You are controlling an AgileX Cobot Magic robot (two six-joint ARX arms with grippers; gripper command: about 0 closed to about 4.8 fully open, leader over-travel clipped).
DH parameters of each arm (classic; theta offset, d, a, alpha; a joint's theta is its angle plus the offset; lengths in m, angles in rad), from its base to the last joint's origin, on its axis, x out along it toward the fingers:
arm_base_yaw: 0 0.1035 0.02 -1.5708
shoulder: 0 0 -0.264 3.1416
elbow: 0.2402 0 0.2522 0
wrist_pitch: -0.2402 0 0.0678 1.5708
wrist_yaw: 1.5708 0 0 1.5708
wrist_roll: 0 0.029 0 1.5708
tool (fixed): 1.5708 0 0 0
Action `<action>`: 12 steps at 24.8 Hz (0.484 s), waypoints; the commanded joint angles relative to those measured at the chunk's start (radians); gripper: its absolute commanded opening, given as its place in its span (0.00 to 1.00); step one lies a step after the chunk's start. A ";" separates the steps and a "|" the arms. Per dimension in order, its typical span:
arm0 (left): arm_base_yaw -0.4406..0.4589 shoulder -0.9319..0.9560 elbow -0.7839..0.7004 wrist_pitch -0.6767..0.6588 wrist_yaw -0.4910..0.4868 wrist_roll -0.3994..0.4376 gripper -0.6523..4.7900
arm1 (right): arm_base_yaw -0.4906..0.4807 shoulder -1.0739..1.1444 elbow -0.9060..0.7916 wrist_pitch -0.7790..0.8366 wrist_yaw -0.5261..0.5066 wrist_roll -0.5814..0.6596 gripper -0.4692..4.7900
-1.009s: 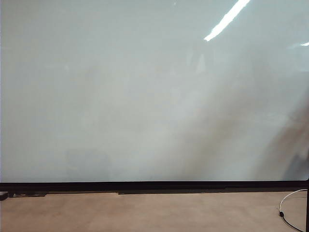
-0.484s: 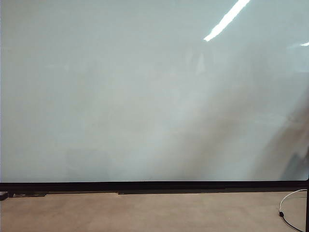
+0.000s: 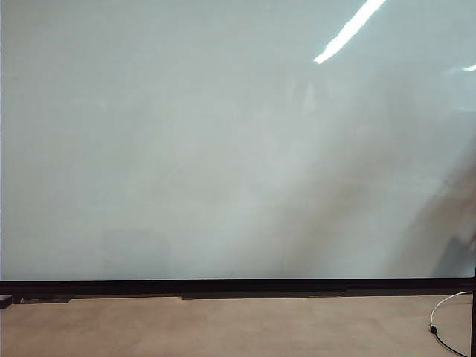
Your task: Pick up the pen on the shelf to the right of the whiteboard and draw a check mark.
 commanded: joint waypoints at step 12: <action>0.000 0.000 0.003 0.006 0.000 0.004 0.11 | -0.001 -0.003 0.001 0.015 0.001 0.003 0.36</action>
